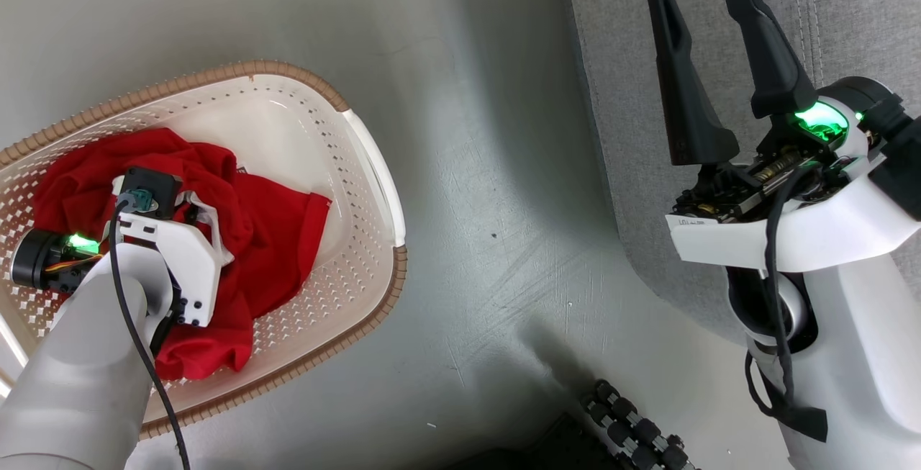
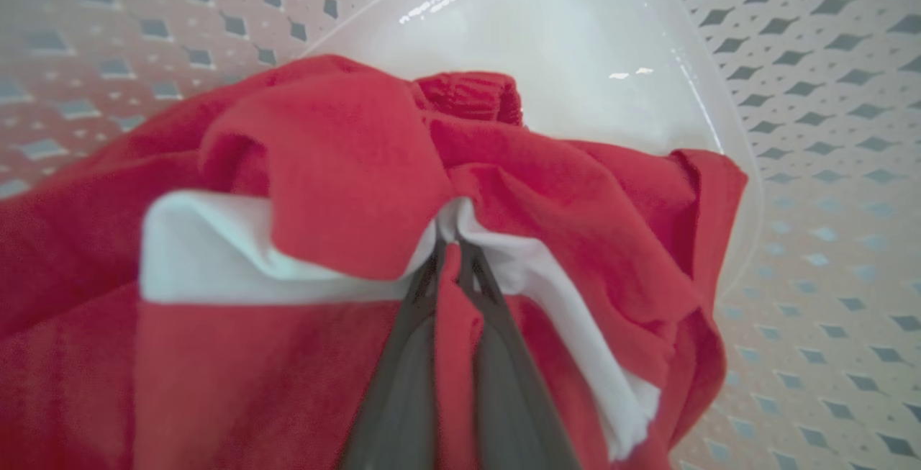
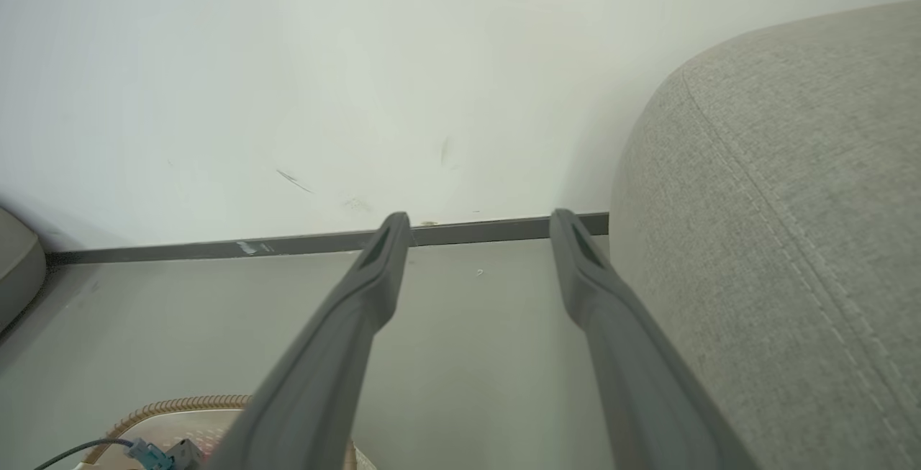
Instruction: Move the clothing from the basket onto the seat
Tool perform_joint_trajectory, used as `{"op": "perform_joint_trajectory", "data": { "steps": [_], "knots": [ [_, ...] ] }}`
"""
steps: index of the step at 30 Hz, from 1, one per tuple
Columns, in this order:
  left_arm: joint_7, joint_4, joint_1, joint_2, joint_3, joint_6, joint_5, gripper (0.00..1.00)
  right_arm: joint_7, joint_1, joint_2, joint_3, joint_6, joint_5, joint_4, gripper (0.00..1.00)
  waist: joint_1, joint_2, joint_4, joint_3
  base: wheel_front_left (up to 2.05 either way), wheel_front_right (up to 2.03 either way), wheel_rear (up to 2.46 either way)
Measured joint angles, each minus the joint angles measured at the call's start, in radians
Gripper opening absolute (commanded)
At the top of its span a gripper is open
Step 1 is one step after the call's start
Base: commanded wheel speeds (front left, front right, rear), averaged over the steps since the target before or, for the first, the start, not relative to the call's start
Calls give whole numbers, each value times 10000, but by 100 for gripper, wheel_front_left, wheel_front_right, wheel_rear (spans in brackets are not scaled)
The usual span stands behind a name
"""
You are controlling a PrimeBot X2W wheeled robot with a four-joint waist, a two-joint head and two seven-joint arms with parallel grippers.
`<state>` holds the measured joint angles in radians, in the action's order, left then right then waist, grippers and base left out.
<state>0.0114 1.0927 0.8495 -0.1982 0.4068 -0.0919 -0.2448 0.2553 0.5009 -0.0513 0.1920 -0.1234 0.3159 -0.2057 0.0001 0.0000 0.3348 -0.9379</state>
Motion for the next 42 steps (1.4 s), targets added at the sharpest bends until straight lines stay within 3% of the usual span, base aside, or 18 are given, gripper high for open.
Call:
{"op": "perform_joint_trajectory", "data": {
  "steps": [24,42],
  "knots": [
    [1962,-468,-50,132,466,-345,-192,0,0,415,6,-506,0,73,336,100,0,0,-427,1255,0,0,0],
    [2370,-1816,-1041,414,957,-353,-1302,0,0,407,2,-564,0,-203,1181,100,0,0,-1058,2942,0,0,0]
  ]
}}
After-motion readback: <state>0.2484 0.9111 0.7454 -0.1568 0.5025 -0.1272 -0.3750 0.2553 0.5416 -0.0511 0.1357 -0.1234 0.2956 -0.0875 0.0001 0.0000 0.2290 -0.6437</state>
